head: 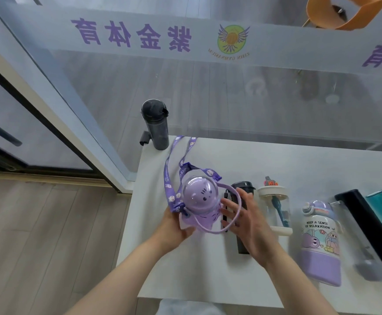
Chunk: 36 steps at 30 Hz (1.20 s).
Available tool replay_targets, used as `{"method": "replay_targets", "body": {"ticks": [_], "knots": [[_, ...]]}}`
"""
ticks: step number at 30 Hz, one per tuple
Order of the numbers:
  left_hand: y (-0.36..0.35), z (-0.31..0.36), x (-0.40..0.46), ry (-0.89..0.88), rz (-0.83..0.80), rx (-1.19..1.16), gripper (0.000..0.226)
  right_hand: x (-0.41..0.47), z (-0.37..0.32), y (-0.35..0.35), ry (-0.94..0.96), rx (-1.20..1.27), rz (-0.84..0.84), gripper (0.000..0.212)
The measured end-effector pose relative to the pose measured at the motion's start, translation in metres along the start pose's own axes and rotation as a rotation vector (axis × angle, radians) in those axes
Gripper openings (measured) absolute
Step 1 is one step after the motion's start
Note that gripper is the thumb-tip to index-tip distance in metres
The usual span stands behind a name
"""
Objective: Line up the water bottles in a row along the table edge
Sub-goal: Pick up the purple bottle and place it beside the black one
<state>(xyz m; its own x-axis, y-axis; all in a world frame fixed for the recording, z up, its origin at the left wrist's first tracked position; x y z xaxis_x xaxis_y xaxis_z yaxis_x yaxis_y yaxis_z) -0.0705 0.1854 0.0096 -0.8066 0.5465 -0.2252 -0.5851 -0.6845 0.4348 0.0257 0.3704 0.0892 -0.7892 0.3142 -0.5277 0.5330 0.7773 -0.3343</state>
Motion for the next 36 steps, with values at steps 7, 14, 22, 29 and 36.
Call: {"method": "replay_targets", "body": {"ticks": [7,14,22,29,36], "knots": [[-0.001,0.010,0.007,0.138,-0.087,-0.184,0.064,-0.006,0.015,-0.023,0.070,-0.125,0.193,0.029],[-0.001,0.006,0.010,0.212,0.055,-0.135,0.049,-0.014,0.020,-0.023,0.081,-0.283,0.231,0.025],[0.012,0.007,0.006,0.309,0.164,-0.177,0.101,-0.009,0.017,0.001,0.323,-0.846,0.119,0.057],[0.023,0.011,0.005,0.130,0.169,-0.032,0.123,0.009,0.005,-0.008,0.874,-1.600,-0.032,0.098],[0.021,0.013,0.026,0.023,0.095,-0.047,0.123,0.015,-0.006,-0.018,0.794,-1.576,-0.197,0.089]]}}
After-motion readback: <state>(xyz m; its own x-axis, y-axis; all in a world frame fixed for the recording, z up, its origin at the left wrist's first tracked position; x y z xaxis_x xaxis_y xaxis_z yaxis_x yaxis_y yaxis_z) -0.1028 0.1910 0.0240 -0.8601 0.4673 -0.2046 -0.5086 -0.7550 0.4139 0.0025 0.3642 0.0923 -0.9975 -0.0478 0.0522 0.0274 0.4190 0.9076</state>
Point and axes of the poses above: each hand's wrist, its own x-axis towards the middle knuckle, its own y-axis out of the back of the hand, z = x × y, the point moved 1 cm from there along x, towards the middle knuckle, and after that the axes turned 4 degrees about x, right-handed, at the moved point
